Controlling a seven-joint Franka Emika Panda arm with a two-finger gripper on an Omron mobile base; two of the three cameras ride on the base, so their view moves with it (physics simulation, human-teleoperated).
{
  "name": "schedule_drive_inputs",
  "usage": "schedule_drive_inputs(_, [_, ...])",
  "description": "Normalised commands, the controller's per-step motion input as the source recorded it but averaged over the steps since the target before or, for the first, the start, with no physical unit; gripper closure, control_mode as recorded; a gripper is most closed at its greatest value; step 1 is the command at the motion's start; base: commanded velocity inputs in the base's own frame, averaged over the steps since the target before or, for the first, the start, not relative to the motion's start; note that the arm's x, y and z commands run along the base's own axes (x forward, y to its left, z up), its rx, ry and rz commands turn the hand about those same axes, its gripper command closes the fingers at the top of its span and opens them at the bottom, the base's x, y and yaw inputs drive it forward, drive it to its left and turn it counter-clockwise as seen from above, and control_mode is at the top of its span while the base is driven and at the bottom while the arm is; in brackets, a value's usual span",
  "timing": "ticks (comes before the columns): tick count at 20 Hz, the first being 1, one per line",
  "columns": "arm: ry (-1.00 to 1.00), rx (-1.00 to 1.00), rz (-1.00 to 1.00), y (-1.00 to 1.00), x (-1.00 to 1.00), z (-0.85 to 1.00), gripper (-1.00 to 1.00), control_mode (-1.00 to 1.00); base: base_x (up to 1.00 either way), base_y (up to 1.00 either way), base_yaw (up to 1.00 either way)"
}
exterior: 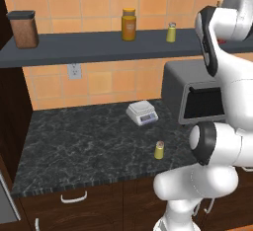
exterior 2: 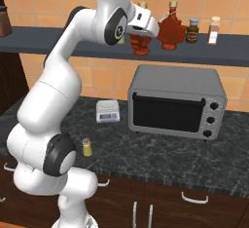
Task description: Put the shaker and condiment bottle from the counter next to their counterparts in the cabinet.
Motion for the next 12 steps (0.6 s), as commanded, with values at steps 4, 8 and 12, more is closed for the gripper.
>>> schedule_drive_inputs(4, [-0.04, 0.0, 0.0, -0.03, 0.66, -0.29, 1.0, -1.0, 0.0, 0.0, 0.0])
schedule_drive_inputs(8, [-0.05, 0.0, 0.0, -0.08, 0.78, -0.22, 1.0, -1.0, 0.0, 0.0, 0.0])
schedule_drive_inputs(12, [-0.14, -0.03, 0.0, -0.15, 0.67, -0.31, 1.0, -1.0, 0.0, 0.0, 0.0])
